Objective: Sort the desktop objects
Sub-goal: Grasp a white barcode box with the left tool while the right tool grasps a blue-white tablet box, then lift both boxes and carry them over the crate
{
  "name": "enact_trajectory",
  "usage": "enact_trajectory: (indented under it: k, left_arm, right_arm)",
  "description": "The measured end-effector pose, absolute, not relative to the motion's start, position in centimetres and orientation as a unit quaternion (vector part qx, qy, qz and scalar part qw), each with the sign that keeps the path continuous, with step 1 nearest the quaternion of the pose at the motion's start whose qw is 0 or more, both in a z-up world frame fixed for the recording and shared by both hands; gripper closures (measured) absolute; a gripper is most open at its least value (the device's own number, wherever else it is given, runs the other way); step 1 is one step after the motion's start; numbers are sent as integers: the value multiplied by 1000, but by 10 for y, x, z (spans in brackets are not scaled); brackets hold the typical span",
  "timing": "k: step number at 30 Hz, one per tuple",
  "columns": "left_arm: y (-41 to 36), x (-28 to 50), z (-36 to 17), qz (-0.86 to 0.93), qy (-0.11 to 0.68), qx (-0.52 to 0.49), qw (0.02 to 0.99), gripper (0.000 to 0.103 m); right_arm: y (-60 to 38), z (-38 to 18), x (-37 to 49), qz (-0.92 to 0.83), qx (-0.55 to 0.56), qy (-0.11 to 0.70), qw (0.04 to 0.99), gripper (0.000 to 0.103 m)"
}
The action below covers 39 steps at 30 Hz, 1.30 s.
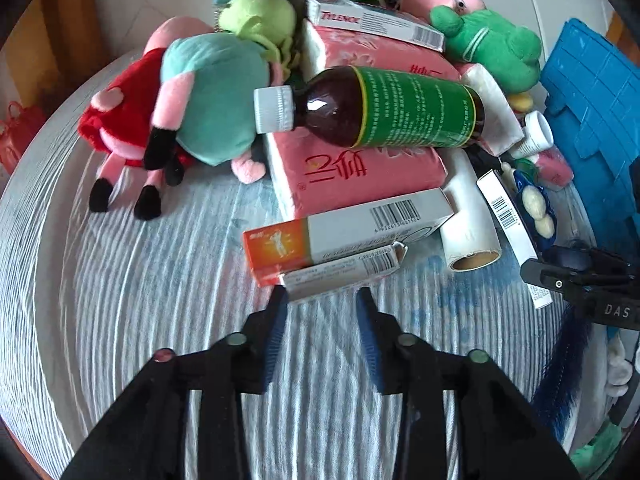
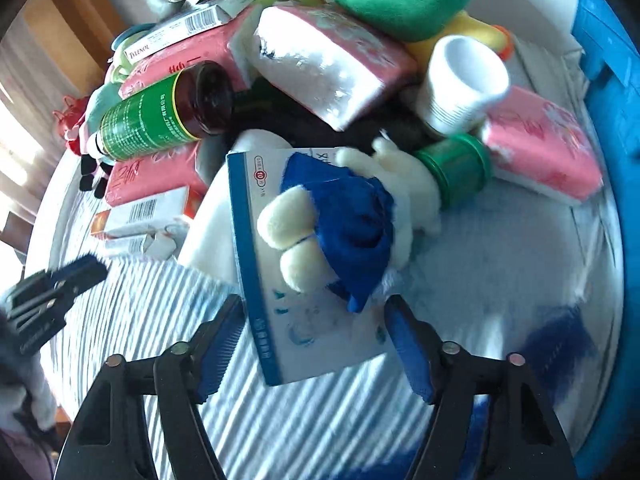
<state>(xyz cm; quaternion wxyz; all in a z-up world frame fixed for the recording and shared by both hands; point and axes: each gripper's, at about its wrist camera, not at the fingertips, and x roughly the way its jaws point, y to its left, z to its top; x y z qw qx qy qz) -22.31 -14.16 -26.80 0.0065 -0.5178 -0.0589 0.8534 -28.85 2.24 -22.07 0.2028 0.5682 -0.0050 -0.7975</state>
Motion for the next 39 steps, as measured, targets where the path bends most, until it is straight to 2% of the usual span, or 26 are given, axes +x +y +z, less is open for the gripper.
enact_trajectory:
  k: [1,3,5,6,10,12,15,16,17,21,22,23,25,30,36,38,39]
  left_arm:
    - [-137,-230,-270,854,-49,-518,8,49]
    - [-130,-241,-275,852,-42,-522,11,31]
    - [-125,-248,-282,847,-46,-529,23,27]
    - [-121,-250,-289,840,-44,-540,31,28]
    - [-108,-237,-297,839,-26,-543,39,30]
    - [-110,-222,-297,836,-37,-547,23,30]
    - [-117,-196,-297,829,-71,-555,-8,30]
    - [-119,-188,-297,825,-81,-559,-24,30]
    - [-122,-180,-297,823,-93,-560,-37,30]
    - [-127,-159,-295,825,-114,-552,-43,30]
    - [-128,-156,-293,828,-111,-548,-44,30]
    - [-128,-153,-291,832,-108,-542,-46,30]
    - [-129,-148,-283,839,-101,-533,-52,30]
    - [-125,-141,-268,848,-104,-518,-48,30]
    - [-100,-151,-247,861,-88,-500,-41,30]
    - [-114,-147,-237,867,-81,-490,-40,30]
    - [-112,-145,-232,871,-75,-484,-41,30]
  right_arm:
    - [25,-220,-287,-798,570,-4,199,39]
    - [29,-220,-283,-798,570,3,195,39]
    - [30,-220,-280,-798,570,11,194,38]
    - [31,-220,-279,-798,571,15,193,38]
    - [38,-227,-278,-795,579,6,181,26]
    - [38,-228,-269,-793,581,5,181,27]
    - [33,-219,-257,-792,577,21,198,45]
    - [32,-216,-253,-787,580,17,210,60]
    - [30,-215,-247,-778,587,10,223,65]
    - [22,-217,-229,-770,590,30,239,63]
    - [23,-217,-226,-770,591,31,238,55]
    - [24,-217,-229,-772,590,29,236,40]
    - [27,-211,-231,-784,577,34,227,35]
    - [30,-200,-240,-807,550,60,206,35]
    - [23,-217,-249,-822,525,131,178,35]
    - [23,-219,-250,-830,514,150,156,49]
    - [26,-214,-248,-833,511,144,155,52]
